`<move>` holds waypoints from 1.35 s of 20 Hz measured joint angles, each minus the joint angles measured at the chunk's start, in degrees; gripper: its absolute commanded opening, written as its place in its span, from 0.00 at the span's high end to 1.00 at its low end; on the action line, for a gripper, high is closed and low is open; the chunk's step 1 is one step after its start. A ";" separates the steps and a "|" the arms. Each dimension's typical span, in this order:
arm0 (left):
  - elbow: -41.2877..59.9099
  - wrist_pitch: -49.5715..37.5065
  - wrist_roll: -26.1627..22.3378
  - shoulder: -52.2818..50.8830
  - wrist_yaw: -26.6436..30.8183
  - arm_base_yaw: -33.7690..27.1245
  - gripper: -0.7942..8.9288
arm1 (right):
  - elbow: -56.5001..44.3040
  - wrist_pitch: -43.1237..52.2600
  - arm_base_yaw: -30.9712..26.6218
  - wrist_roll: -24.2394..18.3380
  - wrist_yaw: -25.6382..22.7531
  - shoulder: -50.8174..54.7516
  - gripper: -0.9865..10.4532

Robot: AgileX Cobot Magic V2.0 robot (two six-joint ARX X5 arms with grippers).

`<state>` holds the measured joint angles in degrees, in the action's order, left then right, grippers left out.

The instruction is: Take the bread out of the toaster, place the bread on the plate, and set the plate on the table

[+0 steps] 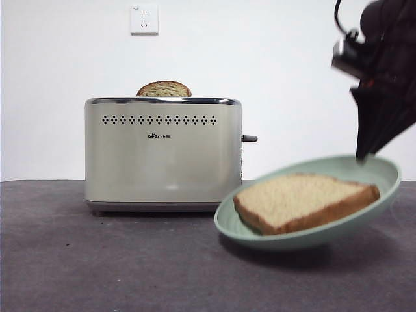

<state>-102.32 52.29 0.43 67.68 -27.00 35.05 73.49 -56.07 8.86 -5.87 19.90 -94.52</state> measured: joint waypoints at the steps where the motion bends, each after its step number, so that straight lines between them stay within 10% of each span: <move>1: 0.00 0.04 -0.02 -1.40 0.07 0.00 0.43 | 0.00 0.83 -0.07 0.00 0.02 -1.84 0.92; 9: 0.00 2.10 -0.35 -7.30 2.73 0.00 0.43 | 0.00 4.59 -0.24 -0.17 0.24 -12.11 0.91; 13: 0.00 4.17 -1.09 -7.30 3.13 0.00 0.43 | 0.00 6.08 -0.26 0.22 -1.03 -12.11 0.67; 17: 0.00 4.66 -1.49 -7.30 4.09 0.00 0.43 | 0.00 5.77 -0.68 1.09 -2.12 -11.54 0.66; 27: 2.16 11.98 -4.48 -5.40 14.93 0.00 0.44 | 1.64 5.53 0.17 4.28 4.35 17.33 0.67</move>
<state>-100.16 64.27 -4.05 62.28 -12.08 35.05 75.13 -50.54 9.04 -1.58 24.25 -77.19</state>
